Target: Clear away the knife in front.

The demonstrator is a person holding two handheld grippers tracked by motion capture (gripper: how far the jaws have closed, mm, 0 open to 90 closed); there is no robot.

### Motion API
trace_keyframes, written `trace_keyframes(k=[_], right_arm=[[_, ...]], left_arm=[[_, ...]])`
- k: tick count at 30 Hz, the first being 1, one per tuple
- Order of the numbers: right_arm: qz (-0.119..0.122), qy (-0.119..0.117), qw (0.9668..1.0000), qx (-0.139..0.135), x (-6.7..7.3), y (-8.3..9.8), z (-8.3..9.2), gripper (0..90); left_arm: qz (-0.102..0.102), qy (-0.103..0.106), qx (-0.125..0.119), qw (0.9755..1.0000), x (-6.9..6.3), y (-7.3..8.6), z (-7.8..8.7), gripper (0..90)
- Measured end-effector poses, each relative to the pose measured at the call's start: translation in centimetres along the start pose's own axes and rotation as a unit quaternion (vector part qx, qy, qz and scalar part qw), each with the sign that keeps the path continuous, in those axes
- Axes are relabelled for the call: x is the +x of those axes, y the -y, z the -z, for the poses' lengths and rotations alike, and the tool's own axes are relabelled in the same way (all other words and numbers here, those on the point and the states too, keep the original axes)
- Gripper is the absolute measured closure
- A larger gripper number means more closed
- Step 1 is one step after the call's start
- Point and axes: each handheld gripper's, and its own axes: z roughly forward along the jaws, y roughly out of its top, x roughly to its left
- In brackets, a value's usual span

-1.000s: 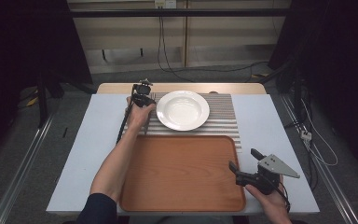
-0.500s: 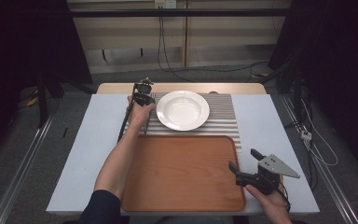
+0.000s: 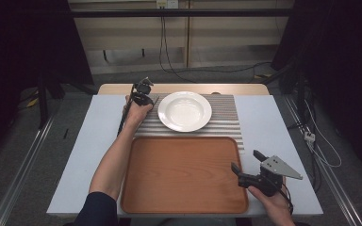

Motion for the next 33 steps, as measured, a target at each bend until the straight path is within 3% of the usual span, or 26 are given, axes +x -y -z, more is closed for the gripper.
trace_keyframes(k=[14, 20, 23, 33], right_arm=[[0.000, -0.001, 1.0000, -0.001, 0.0, 0.0, 0.1, 8.4], [0.002, 0.000, 1.0000, -0.001, 0.0, 0.0, 0.2, 8.5], [0.000, 0.001, 1.0000, -0.001, 0.0, 0.0, 0.3, 8.6], [0.001, 0.001, 1.0000, -0.001, 0.1, 0.0, 0.2, 8.7]], left_arm=[[0.005, 0.008, 0.010, 0.9999, 0.2, -0.1, 0.0, 79.2], [-0.004, -0.004, 0.016, 0.9999, 0.0, -0.2, 0.1, 80.0], [-0.005, 0.002, 0.023, 0.9997, 0.1, -0.3, 0.2, 80.0], [-0.006, 0.014, 0.012, 0.9998, 0.7, -0.4, 1.3, 80.1]])
